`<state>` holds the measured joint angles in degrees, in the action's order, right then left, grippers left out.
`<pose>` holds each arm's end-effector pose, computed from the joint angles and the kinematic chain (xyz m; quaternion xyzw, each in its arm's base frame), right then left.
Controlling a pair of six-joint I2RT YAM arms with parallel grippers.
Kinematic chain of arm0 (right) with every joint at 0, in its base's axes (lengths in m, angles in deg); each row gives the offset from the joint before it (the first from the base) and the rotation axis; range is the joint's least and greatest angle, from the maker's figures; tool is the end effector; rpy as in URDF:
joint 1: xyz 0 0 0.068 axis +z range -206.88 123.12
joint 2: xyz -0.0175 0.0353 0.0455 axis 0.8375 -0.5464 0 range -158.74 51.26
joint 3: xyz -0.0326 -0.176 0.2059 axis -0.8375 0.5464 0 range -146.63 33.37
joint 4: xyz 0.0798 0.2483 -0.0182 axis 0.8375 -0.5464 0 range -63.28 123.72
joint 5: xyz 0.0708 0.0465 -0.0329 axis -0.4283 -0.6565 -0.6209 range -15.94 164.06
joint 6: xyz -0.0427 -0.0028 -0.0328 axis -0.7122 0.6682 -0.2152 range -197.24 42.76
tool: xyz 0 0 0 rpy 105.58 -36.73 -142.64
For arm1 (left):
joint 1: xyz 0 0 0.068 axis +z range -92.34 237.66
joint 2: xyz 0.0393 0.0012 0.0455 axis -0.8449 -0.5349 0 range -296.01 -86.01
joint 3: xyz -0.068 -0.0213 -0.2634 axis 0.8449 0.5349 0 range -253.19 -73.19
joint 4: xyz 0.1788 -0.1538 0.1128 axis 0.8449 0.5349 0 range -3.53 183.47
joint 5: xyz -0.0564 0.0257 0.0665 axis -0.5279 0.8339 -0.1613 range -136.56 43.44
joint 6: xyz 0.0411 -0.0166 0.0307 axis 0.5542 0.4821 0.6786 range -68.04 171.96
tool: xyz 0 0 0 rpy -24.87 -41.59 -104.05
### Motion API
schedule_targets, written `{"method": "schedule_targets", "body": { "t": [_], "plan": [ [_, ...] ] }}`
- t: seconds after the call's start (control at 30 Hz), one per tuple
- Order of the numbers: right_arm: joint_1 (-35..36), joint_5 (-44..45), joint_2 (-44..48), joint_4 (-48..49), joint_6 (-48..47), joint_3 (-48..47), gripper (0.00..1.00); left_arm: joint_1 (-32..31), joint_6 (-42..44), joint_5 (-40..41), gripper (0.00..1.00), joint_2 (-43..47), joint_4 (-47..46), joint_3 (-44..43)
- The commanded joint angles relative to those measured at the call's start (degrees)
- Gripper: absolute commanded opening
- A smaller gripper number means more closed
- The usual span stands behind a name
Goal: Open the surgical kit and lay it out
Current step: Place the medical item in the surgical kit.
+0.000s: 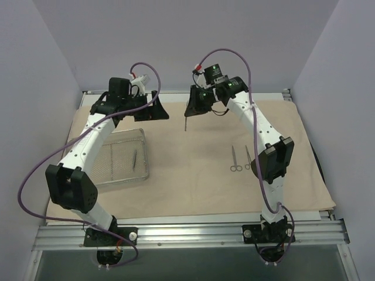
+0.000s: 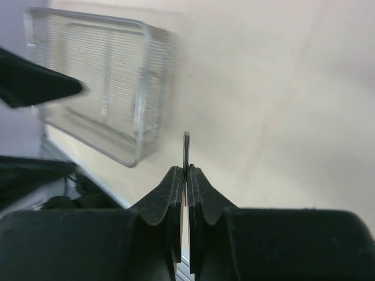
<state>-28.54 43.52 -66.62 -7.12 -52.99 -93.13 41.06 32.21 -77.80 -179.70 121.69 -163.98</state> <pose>0.4008 0.2368 0.3870 -0.1573 0.8396 0.4132 0.3156 0.3463 -0.1226 0.3600 0.0939 0.8690 -0.3615 0.3247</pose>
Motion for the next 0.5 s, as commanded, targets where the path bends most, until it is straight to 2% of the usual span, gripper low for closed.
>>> {"method": "schedule_targets", "body": {
  "t": [0.0,0.07,0.17,0.2,0.33,0.47],
  "plan": [
    [-0.74,11.54,0.73,-14.69,-7.09,1.33,0.0,3.5,2.78,5.81,0.94,6.49,2.3,0.86],
    [-0.65,16.63,1.16,-18.99,-8.51,4.66,0.0,4.29,3.05,8.03,0.94,7.64,3.18,1.75],
    [-1.0,19.55,2.92,-20.77,-9.75,12.92,0.01,5.26,2.87,11.55,0.94,7.03,6.16,1.84],
    [-1.18,19.3,4.14,-20.6,-9.84,17.03,0.01,5.61,2.79,12.08,0.94,6.77,6.96,1.75],
    [-3.28,17.54,5.56,-18.84,-8.96,23.82,0.01,7.89,2.7,12.7,0.94,5.89,8.54,2.1],
    [-4.34,17.89,4.07,-17.09,-9.48,26.47,0.0,9.65,2.35,13.93,0.95,5.89,10.3,2.72]
  ]
}}
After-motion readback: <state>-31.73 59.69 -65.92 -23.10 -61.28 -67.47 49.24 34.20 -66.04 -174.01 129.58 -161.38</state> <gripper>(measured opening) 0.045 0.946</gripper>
